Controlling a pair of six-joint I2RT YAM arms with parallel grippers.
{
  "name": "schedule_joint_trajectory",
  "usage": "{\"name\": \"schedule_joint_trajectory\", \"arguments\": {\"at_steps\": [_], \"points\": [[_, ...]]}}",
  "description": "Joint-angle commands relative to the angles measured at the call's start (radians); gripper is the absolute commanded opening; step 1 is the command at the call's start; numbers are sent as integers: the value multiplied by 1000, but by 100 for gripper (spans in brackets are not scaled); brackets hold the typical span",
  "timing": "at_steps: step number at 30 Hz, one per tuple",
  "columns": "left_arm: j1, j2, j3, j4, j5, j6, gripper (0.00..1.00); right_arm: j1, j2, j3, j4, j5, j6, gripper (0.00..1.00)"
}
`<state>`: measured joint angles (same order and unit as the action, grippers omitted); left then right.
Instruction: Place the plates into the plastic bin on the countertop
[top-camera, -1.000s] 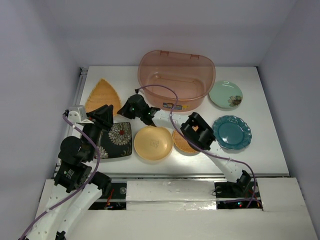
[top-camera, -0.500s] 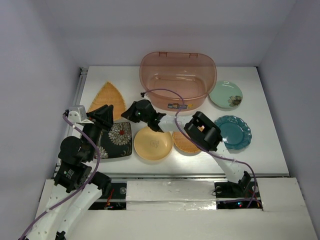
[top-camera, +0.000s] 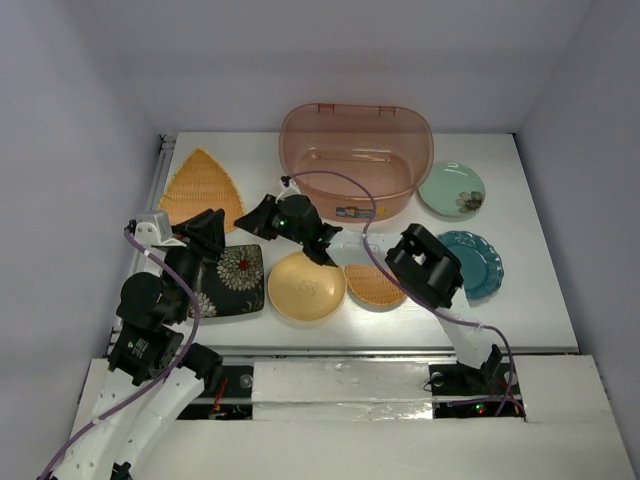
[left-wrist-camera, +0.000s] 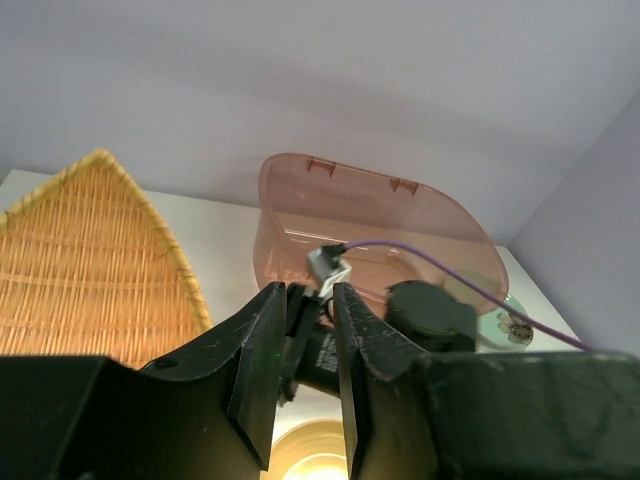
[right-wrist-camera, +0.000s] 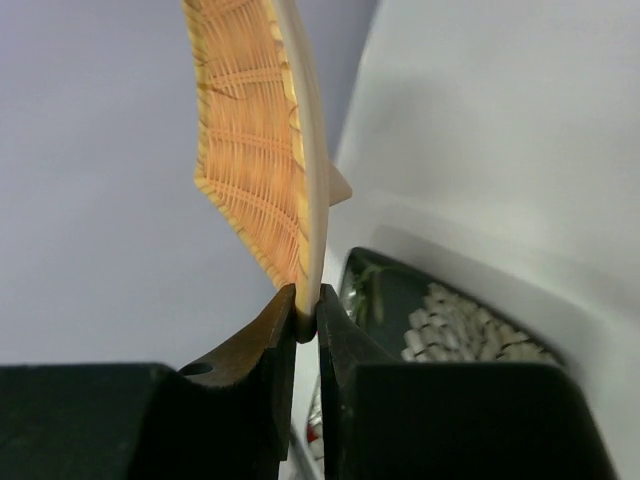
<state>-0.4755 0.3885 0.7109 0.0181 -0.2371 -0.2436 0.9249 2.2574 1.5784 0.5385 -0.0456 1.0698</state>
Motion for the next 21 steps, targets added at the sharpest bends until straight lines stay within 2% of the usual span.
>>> {"name": "schedule_joint_trajectory", "arguments": {"at_steps": [1, 4, 8, 16, 21], "points": [[6, 1, -4, 46, -24, 18, 23, 9, -165, -33, 221, -2, -45, 0], [6, -2, -2, 43, -37, 20, 23, -1, -258, -76, 196, 30, -106, 0], [6, -23, -7, 46, -54, 21, 23, -81, -347, -156, 189, 12, -110, 0], [6, -27, -10, 51, -47, 23, 25, -325, -507, -320, 146, -103, -142, 0], [6, -20, -8, 52, -33, 20, 29, -428, -574, -382, 123, -154, -143, 0]]}}
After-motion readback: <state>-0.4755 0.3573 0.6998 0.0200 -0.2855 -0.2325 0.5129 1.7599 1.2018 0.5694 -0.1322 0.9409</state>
